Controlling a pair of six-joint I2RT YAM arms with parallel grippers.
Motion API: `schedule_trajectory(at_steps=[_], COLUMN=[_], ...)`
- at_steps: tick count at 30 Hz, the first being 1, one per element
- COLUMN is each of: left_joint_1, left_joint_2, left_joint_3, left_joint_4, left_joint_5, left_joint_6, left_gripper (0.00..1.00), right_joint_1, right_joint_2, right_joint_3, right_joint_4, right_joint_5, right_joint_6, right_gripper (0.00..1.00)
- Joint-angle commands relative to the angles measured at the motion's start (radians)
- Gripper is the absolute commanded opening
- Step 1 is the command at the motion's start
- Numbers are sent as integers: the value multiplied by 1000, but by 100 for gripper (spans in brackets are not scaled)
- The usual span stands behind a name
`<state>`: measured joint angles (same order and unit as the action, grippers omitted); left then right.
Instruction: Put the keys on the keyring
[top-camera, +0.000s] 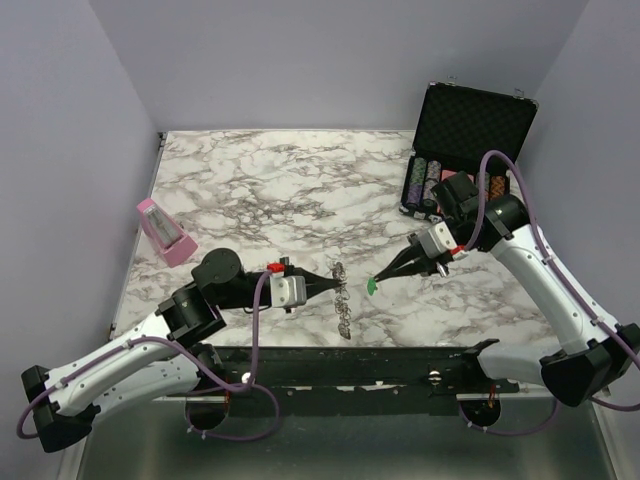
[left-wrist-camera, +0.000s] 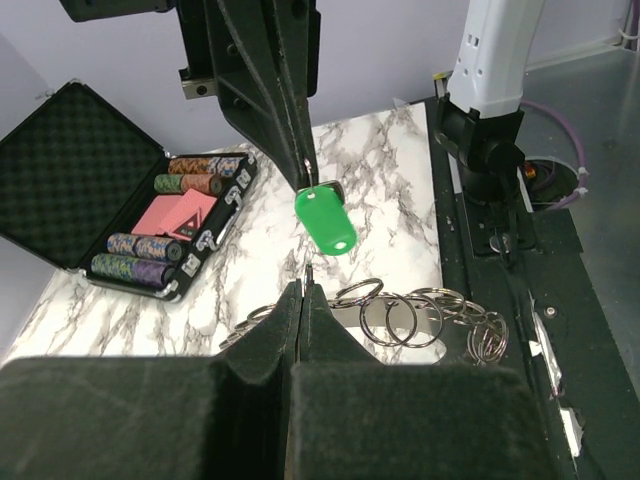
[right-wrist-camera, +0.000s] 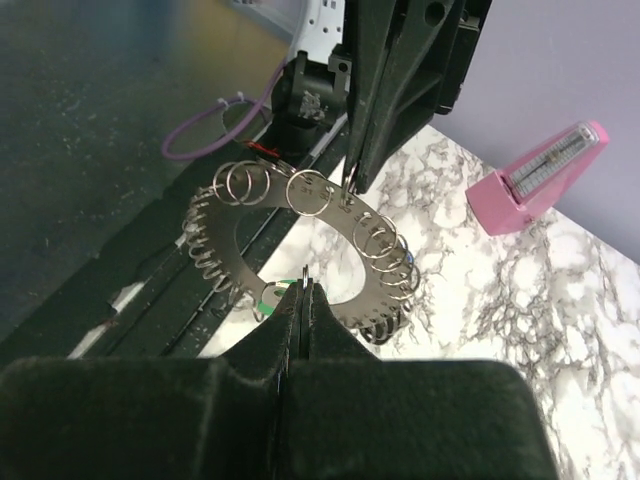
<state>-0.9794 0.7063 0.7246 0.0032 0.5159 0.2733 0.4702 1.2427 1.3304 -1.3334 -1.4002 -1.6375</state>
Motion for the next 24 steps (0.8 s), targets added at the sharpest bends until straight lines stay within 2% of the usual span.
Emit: schedule_trajectory(at_steps=[1,4,6,11,15,18,22,24], left_joint_1=[-12,-12,-12,-12,-12,-12,-16,-18], left_joint_2=[-22,-59,-86,-152,-189,-211,-208,-199], left_joint_3=[12,-27,-50,-105,-148,-204,-225,-209], left_joint_4=[52,61,50,6,-2,35,60,47], left_joint_5=[-33,-45,-51,-80,-100,-123,-116,-102], left_joint_6=[33,33,40,90,110,125,141,138], left_gripper=[0,0,0,0,0,0,0,0], right_joint_1=[7,10,15,7,7,7,7,7], right_joint_2=[-26,-29,-13,102,106,75,-30,-112], right_joint_3=[-37,-63,-65,-83,-22,10,-60,-126], right_joint_4=[-87,-87,-87,-89,-90,-89,-78,29], right_joint_5=[-111,-134,-90,131,280,319,307,303], right_joint_6=[33,16,2,-25,-97,-162,-301,-279], right_gripper=[0,0,0,0,0,0,0,0])
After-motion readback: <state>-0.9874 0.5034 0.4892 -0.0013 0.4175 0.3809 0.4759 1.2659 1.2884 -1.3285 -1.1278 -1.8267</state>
